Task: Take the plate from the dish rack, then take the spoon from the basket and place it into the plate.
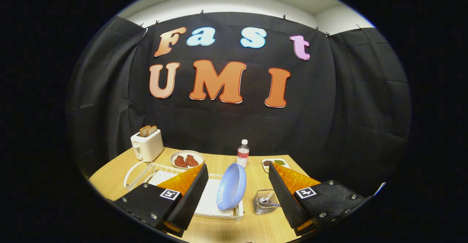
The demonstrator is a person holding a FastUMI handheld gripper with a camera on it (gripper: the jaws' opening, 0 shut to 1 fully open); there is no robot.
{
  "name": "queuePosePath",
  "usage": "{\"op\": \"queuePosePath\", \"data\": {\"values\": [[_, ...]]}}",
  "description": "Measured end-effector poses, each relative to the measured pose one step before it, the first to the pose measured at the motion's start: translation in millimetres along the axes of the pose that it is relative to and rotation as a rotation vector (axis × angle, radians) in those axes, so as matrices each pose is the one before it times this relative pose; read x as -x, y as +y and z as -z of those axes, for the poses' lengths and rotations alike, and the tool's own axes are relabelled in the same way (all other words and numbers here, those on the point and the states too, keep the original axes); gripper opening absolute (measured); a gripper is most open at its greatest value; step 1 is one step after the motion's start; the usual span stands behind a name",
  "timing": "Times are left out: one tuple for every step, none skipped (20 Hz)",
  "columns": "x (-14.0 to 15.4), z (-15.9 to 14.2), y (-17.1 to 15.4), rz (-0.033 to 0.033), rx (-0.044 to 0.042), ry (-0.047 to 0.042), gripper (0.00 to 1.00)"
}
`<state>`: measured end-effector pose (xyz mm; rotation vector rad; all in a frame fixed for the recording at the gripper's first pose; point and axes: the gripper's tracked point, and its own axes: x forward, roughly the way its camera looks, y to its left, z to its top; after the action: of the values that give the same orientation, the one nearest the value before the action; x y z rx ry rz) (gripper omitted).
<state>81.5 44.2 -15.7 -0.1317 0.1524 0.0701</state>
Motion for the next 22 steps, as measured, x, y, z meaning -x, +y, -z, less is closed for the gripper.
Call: {"op": "queuePosePath", "data": {"values": [[-9.03, 3.95, 2.70, -0.01006, -0.00256, 0.02042, 0.99], [-9.70, 2.83, 2.19, -0.00660, -0.00228, 0.01858, 0.99], [-10.18, 3.06, 1.15, -0.00484, -0.00118, 0.01839, 0.99], [-9.59, 3.11, 0.25, -0.00159, 0.00145, 0.02052, 0.99], [-10.95, 3.51, -1.53, 0.00193, 0.00017, 0.01867, 0.99], [-9.26, 2.11, 0.18, -0.00071, 0.00134, 0.01712, 0.99], [-9.66, 2.74, -0.35, 0.00090, 0.00282, 0.01845, 0.99], [-9.56, 2.95, -2.05, 0.00955, 0.00149, 0.01862, 0.99], [-9.78, 4.26, -4.09, 0.01509, -0.00171, 0.01933, 0.99], [-8.73, 5.16, -0.71, 0.00581, -0.00120, 0.02371, 0.99], [-8.61, 6.15, -1.10, 0.00585, -0.00314, 0.02757, 0.99], [-7.19, 6.70, 0.03, -0.00004, -0.00359, 0.03006, 0.99], [-7.20, 4.79, 1.18, -0.00284, -0.00723, 0.02200, 0.99], [-6.10, 5.81, 0.84, -0.00163, -0.00579, 0.02031, 0.99], [-6.69, 5.69, 0.43, 0.00295, 0.00066, 0.02138, 0.99], [-6.98, 7.47, 1.18, 0.00465, 0.00427, 0.02515, 0.99], [-7.02, 7.42, 0.30, 0.00262, 0.00488, 0.03220, 1.00], [-5.83, 6.78, 3.12, -0.00384, -0.00255, 0.02944, 1.00], [-5.39, 5.17, 1.30, -0.00398, -0.00818, 0.02263, 1.00], [-2.87, 5.56, 1.63, -0.00619, -0.01079, 0.02465, 0.99], [-4.84, 4.50, 1.26, -0.00372, -0.01239, 0.01813, 0.98], [-4.10, 4.69, 0.84, -0.00455, -0.00881, 0.01943, 0.96]]}}
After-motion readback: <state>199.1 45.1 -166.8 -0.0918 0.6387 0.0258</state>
